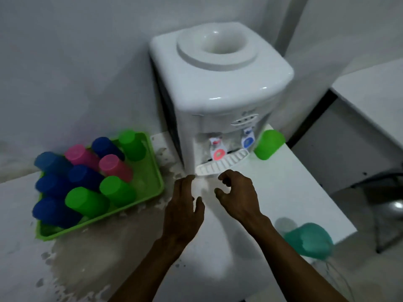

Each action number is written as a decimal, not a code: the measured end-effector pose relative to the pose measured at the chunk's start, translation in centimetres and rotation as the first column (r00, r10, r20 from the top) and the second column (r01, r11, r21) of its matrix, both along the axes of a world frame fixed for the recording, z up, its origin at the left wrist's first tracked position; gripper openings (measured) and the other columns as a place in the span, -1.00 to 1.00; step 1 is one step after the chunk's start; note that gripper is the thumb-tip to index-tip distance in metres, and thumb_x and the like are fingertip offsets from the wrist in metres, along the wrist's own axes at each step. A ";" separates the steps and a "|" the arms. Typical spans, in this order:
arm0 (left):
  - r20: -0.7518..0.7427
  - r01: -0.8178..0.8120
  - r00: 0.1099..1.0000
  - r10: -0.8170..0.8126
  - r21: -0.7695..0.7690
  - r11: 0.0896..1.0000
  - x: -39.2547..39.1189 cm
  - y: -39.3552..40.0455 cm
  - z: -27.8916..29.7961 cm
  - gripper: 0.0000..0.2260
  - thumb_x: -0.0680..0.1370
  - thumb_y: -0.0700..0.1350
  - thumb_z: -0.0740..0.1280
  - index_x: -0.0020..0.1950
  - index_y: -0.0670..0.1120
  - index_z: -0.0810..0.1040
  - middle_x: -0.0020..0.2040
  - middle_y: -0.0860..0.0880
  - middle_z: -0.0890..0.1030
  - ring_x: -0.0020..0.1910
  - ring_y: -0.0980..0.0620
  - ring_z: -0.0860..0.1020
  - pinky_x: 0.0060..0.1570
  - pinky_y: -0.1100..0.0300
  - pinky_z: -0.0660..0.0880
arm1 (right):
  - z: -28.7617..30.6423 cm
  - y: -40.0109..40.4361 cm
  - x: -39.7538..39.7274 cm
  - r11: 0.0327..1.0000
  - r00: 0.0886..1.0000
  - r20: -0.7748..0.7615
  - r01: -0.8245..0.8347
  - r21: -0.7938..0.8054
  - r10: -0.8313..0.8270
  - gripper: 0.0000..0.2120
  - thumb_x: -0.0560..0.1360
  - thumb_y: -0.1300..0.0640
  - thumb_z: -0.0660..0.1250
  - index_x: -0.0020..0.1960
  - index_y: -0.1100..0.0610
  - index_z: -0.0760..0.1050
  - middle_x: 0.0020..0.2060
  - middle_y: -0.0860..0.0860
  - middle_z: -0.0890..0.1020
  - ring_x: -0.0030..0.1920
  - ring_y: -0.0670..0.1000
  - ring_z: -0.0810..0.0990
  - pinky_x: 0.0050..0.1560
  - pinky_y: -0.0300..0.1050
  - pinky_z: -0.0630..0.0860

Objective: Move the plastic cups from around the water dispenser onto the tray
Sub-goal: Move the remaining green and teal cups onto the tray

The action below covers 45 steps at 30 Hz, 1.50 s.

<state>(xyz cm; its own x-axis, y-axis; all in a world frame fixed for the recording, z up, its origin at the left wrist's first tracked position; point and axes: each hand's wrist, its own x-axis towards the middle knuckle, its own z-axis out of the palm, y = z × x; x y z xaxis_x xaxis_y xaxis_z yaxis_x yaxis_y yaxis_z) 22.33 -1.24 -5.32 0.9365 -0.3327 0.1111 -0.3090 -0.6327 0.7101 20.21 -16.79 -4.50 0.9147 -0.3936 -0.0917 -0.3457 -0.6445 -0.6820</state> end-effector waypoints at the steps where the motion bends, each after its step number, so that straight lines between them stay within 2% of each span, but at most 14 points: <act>1: -0.014 0.034 0.999 -0.034 0.002 0.999 -0.6 -1.2 -0.1 -0.51 0.46 -0.18 0.36 0.36 -0.03 0.32 0.21 -0.01 0.44 -0.19 0.15 0.50 -0.17 0.11 0.55 | 0.1 -1.3 -1.2 0.999 0.999 -0.018 0.029 -0.020 -0.030 -0.67 0.39 0.06 0.42 0.13 0.07 0.52 0.04 0.00 0.61 0.02 0.03 0.57 -0.02 -0.05 0.53; 5: -0.070 0.140 0.987 -0.141 -0.014 0.990 -2.3 -5.1 -0.5 -0.50 0.46 -0.16 0.38 0.38 -0.05 0.34 0.26 -0.02 0.45 -0.17 0.10 0.53 -0.17 0.11 0.55 | 0.7 -5.4 -5.2 0.990 0.985 -0.128 0.099 -0.105 -0.112 -0.61 0.41 -0.01 0.40 0.21 0.04 0.47 0.13 0.01 0.55 0.13 0.06 0.51 0.01 -0.05 0.46; 10: -0.137 0.286 0.949 -0.285 -0.012 0.958 -4.9 -10.2 -1.1 -0.48 0.47 -0.12 0.38 0.40 -0.02 0.32 0.29 0.01 0.44 -0.13 0.12 0.50 -0.14 0.23 0.47 | 1.3 -10.7 -10.2 0.969 0.925 -0.325 0.135 -0.208 -0.199 -0.33 0.26 -0.24 0.47 0.29 -0.03 0.39 0.20 0.02 0.49 0.21 0.10 0.44 0.10 0.01 0.42; 14: -0.194 0.354 0.917 -0.349 -0.009 0.935 -6.3 -12.3 -1.7 -0.46 0.47 -0.14 0.37 0.41 -0.02 0.29 0.30 0.01 0.43 -0.07 0.10 0.49 -0.08 0.24 0.46 | 0.8 -12.9 -12.7 0.977 0.874 -0.442 0.143 -0.157 -0.199 -0.14 0.12 -0.36 0.50 0.31 -0.09 0.33 0.24 -0.01 0.43 0.25 0.10 0.40 0.13 0.06 0.43; 18: -0.254 0.410 0.884 -0.391 0.025 0.912 -7.0 -13.4 -2.3 -0.43 0.47 -0.21 0.34 0.44 -0.01 0.25 0.34 0.00 0.40 0.16 0.02 0.50 0.06 0.17 0.52 | 0.2 -13.8 -14.0 0.989 0.835 -0.529 0.126 -0.083 -0.150 -0.05 0.09 -0.28 0.57 0.36 -0.09 0.26 0.25 -0.01 0.44 0.24 0.09 0.45 0.14 0.03 0.47; 23: -0.364 0.475 0.829 -0.425 0.058 0.878 -6.5 -13.0 -2.9 -0.30 0.41 -0.27 0.31 0.48 0.06 0.15 0.38 0.05 0.36 0.33 0.03 0.39 0.22 0.12 0.46 | -0.3 -14.0 -13.9 0.986 0.862 -0.480 0.165 -0.037 -0.163 -0.15 0.16 -0.06 0.60 0.35 -0.02 0.28 0.20 0.04 0.48 0.16 0.10 0.49 0.03 -0.04 0.50; 26: -0.391 0.543 0.788 -0.476 0.076 0.836 -6.2 -12.7 -2.6 -0.16 0.35 -0.11 0.46 0.51 0.06 0.08 0.42 0.07 0.31 0.36 0.06 0.33 0.27 0.15 0.41 | 0.1 -14.0 -12.8 0.968 0.905 -0.398 0.216 0.131 -0.148 -0.19 0.16 -0.09 0.59 0.32 -0.04 0.32 0.13 0.05 0.50 0.07 0.08 0.52 -0.08 -0.09 0.55; 28: -0.411 0.542 0.781 -0.471 0.070 0.838 -6.0 -12.7 -2.4 -0.09 0.30 0.00 0.53 0.51 0.07 0.08 0.39 0.11 0.32 0.34 0.09 0.32 0.27 0.12 0.43 | 0.6 -13.7 -11.6 0.950 0.936 -0.334 0.197 0.244 -0.108 -0.25 0.20 -0.10 0.58 0.30 -0.05 0.35 0.10 0.03 0.50 0.02 0.02 0.52 -0.21 -0.22 0.52; 30: -0.430 0.489 0.791 -0.435 0.018 0.872 -5.7 -12.6 -2.3 -0.14 0.29 0.05 0.54 0.47 0.09 0.16 0.34 0.13 0.39 0.29 0.11 0.40 0.23 0.08 0.50 | 1.3 -13.2 -10.3 0.922 0.954 -0.289 0.186 0.338 -0.087 -0.32 0.23 -0.09 0.57 0.27 -0.06 0.38 0.06 -0.02 0.50 -0.01 -0.04 0.52 -0.21 -0.20 0.56; 33: -0.413 0.403 0.820 -0.397 -0.077 0.912 -4.9 -12.5 -1.9 -0.37 0.34 0.03 0.53 0.33 0.06 0.34 0.20 0.10 0.55 0.14 0.09 0.54 0.10 0.07 0.59 | 1.9 -12.6 -8.4 0.897 0.961 -0.267 0.182 0.403 -0.076 -0.36 0.23 -0.10 0.58 0.23 -0.07 0.42 0.03 -0.03 0.52 -0.01 -0.04 0.54 -0.05 -0.03 0.63; 37: -0.374 0.287 0.877 -0.302 -0.096 0.953 -3.3 -11.9 -1.1 -0.40 0.36 -0.01 0.53 0.32 0.02 0.37 0.15 0.11 0.54 0.13 0.13 0.52 0.09 0.20 0.56 | 1.9 -13.0 -5.1 0.841 0.962 -0.254 0.221 0.494 -0.104 -0.32 0.21 -0.24 0.55 0.23 -0.02 0.44 0.04 0.04 0.56 0.02 0.05 0.59 0.00 0.07 0.64; 39: -0.362 0.212 0.902 -0.237 -0.107 0.971 -2.0 -11.4 -0.7 -0.40 0.34 -0.03 0.55 0.31 0.00 0.38 0.11 0.13 0.50 0.11 0.14 0.49 0.05 0.25 0.52 | 1.3 -13.9 -2.6 0.855 0.950 -0.217 0.299 0.423 -0.225 -0.27 0.22 -0.25 0.53 0.27 0.04 0.43 0.06 0.09 0.60 0.03 0.08 0.60 0.01 0.06 0.61; 41: -0.365 0.173 0.908 -0.206 -0.120 0.978 -0.8 -10.9 -0.5 -0.38 0.33 -0.02 0.56 0.31 0.01 0.38 0.12 0.12 0.50 0.11 0.13 0.48 0.04 0.24 0.51 | 0.5 -15.1 -0.1 0.899 0.936 -0.144 0.349 0.265 -0.321 -0.25 0.26 -0.16 0.54 0.34 0.10 0.37 0.16 0.15 0.56 0.15 0.14 0.55 0.10 0.03 0.53; 45: -0.391 0.126 0.904 -0.176 -0.149 0.981 1.3 -9.8 -0.6 -0.38 0.30 0.03 0.57 0.27 0.13 0.37 0.15 0.12 0.54 0.12 0.13 0.52 0.06 0.15 0.58 | -1.2 -17.9 5.1 0.951 0.943 -0.151 0.307 0.041 -0.298 -0.14 0.25 0.04 0.54 0.42 0.12 0.17 0.27 0.22 0.39 0.25 0.28 0.44 0.15 0.10 0.47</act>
